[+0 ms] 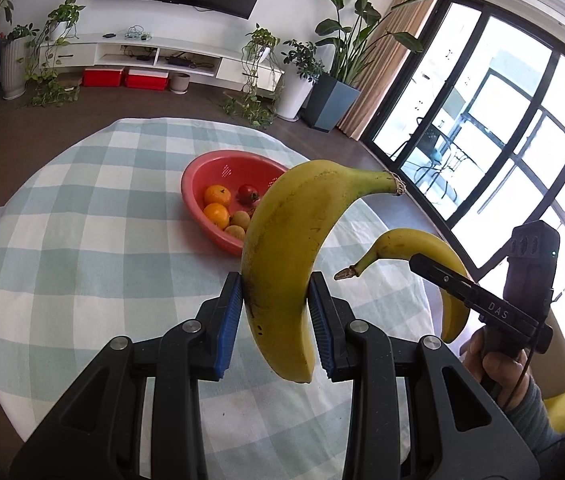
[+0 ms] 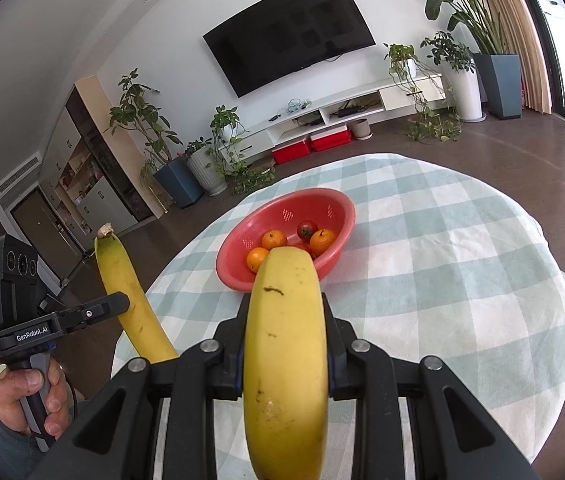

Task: Organize fruits
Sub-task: 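Lift both held bananas and carry them toward the red bowl, then lower both bananas into the red bowl and open both tools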

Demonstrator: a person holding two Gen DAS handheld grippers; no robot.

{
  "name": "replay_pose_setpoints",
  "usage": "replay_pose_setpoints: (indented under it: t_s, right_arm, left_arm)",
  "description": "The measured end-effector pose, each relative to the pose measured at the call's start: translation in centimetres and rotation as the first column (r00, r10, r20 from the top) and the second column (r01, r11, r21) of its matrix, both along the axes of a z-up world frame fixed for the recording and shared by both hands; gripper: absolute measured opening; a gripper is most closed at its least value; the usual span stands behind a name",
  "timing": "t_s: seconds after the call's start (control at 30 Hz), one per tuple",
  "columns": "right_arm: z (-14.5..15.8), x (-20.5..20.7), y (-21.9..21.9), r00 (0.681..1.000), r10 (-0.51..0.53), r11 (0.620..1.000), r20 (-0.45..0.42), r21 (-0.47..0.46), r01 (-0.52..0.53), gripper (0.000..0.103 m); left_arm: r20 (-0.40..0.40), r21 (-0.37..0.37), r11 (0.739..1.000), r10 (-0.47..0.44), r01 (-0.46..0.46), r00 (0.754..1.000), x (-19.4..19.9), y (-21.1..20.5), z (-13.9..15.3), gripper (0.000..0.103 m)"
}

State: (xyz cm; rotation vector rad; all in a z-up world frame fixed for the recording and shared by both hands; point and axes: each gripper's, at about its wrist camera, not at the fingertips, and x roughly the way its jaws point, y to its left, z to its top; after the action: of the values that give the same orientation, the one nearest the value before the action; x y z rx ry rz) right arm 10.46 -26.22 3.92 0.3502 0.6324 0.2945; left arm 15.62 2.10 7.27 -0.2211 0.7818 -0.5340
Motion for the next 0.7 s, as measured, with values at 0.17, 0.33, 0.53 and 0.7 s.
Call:
replay_pose_setpoints:
  t_s: [0.17,0.33,0.53,0.7]
  right_arm:
    - [2.7,1.8,0.5,0.999,0.025,0.999,0.048,-0.028,-0.024,0.030]
    - [5.1,4.5,1.8,0.994,0.055,0.997,0.090,-0.060,-0.050,0.030]
    - [5.4,9.2,2.5,0.995,0.055,0.998,0.080,-0.039,-0.052,0.030]
    - [4.1,13.4,2.6,0.999,0.036,0.999,0.032,0.015,-0.037,0.030]
  left_arm:
    - [0.021,-0.016,1.000,-0.025,0.025,0.999,2.2,-0.7,2.3,0.031]
    - [0.033,-0.011,0.999,-0.038,0.038,0.999,5.7,-1.5,4.2,0.031]
    - [-0.003,-0.048,0.998,-0.035,0.035,0.999,10.7,-1.5,4.8,0.031]
    - [-0.050,-0.044,0.998,-0.049,0.047,0.998,14.3,-2.2,3.6,0.031]
